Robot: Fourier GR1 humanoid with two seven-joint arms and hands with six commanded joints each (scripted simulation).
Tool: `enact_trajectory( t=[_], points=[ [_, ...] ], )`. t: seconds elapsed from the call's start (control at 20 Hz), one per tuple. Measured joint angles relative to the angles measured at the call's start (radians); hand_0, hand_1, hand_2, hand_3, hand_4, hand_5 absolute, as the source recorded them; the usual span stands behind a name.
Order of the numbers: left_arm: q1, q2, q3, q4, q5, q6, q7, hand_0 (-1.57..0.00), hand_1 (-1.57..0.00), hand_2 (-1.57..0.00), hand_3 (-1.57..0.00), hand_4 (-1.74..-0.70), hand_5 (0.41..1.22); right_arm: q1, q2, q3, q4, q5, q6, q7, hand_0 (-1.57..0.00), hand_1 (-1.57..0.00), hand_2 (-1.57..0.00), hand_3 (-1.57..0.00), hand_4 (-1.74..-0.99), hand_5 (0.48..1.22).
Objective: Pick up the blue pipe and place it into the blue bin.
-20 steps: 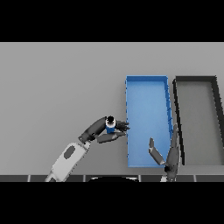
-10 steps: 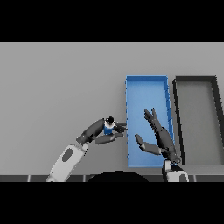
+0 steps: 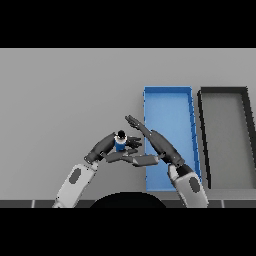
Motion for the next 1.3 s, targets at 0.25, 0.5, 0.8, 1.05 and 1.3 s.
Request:
enact_trajectory(
  t=[0.25, 0.5, 0.8, 1.05, 1.3],
  points=[
    [-0.008, -0.013, 0.016, 0.008, 0.031, -0.044, 0.037, -1.57, -1.57, -1.57, -1.57, -1.47, 1.221, -0.192, 0.012, 0.012, 0.020, -0.015, 0.019, 0.045, -0.01, -0.02, -0.07, 0.00, -1.209, 0.534],
    [0.005, -0.018, 0.022, -0.007, -0.004, -0.038, 0.042, -1.57, -1.57, -1.57, -1.57, -1.47, 1.221, -0.294, 0.032, 0.008, 0.103, -0.046, 0.050, 0.109, -0.07, -0.11, -0.17, -0.04, -1.204, 0.497],
    [0.011, -0.015, 0.029, -0.008, -0.033, -0.046, 0.115, -1.57, -1.57, -1.57, -1.57, -1.64, 1.221, -0.361, 0.053, 0.007, 0.182, -0.045, 0.070, 0.083, -1.01, -1.02, -1.04, -0.87, -1.514, 0.550],
    [0.020, -0.051, 0.054, 0.003, 0.011, -0.075, 0.050, -1.57, -1.57, -1.57, -1.49, -1.71, 1.221, -0.349, 0.097, 0.031, 0.203, -0.076, 0.037, 0.047, -1.39, -1.39, -1.40, -1.25, -1.648, 0.929],
    [0.027, -0.056, 0.066, -0.011, 0.004, -0.095, 0.084, -1.57, -1.57, -1.57, -1.43, -1.73, 1.221, -0.349, 0.061, 0.057, 0.201, -0.068, 0.019, -0.008, -1.51, -1.51, -1.51, -1.46, -1.710, 1.125]
  ],
)
